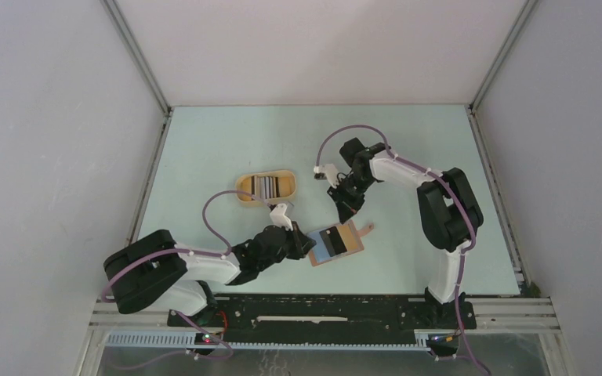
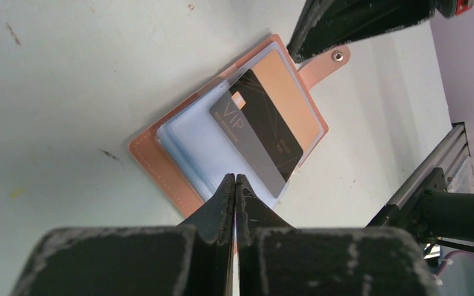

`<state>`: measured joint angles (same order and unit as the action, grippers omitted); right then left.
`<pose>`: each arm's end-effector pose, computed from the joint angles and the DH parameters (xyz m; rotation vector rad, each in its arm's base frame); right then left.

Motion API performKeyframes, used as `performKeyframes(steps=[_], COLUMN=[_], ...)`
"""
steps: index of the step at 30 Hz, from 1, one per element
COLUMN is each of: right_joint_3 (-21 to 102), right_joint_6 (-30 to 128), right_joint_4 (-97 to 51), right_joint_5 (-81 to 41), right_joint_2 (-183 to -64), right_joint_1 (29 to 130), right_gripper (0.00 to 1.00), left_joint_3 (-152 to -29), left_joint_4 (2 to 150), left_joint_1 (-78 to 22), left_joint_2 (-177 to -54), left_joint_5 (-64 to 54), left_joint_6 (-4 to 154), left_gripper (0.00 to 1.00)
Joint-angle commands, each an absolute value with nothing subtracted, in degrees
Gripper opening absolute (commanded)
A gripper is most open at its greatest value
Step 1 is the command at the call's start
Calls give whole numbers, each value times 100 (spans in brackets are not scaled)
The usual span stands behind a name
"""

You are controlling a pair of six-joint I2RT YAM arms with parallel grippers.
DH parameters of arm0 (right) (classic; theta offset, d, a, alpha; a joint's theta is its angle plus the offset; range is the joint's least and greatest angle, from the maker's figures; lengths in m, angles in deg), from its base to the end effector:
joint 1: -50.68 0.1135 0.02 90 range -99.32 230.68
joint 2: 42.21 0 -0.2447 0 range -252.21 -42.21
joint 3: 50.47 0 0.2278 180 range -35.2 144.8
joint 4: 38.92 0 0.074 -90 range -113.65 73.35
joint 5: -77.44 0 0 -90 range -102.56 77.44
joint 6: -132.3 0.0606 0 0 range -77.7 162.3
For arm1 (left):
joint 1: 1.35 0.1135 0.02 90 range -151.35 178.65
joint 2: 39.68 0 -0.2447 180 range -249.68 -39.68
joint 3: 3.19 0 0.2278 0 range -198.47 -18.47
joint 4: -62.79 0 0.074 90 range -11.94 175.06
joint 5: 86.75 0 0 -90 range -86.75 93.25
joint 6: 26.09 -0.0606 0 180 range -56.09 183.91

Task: Put the credit cards into the card holder
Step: Insert the credit card into the card holder.

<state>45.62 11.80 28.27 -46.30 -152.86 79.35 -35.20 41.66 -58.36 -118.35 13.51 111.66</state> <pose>0.2862 0.1949 0.1621 -1.4695 2.4614 0.8657 0.1446 -0.2029 0.1302 0.0522 2.1499 -0.9547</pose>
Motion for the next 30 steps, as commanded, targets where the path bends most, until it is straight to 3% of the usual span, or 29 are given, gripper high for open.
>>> performKeyframes(steps=[1,19,30], right_joint_3=[4393,4369,4466], right_joint_6=[934,930,958], right_joint_4=[2913,3040,3135], right_joint_5=[-3892,-4040,-4429], right_joint_2=[-15283,-15737,-15811], right_joint_1=[8135,8490,8562], right_gripper=[8,8,8], left_joint_3=[-3396,-3559,-3666], left_joint_4=[4262,4378,4365], left_joint_1=[-5874,-5874,-5874], left_joint_2=[-11624,-12018,-12186], left_joint_5=[1497,1062,877], left_joint_6=[11304,11392,11324], left_gripper=[2,11,11])
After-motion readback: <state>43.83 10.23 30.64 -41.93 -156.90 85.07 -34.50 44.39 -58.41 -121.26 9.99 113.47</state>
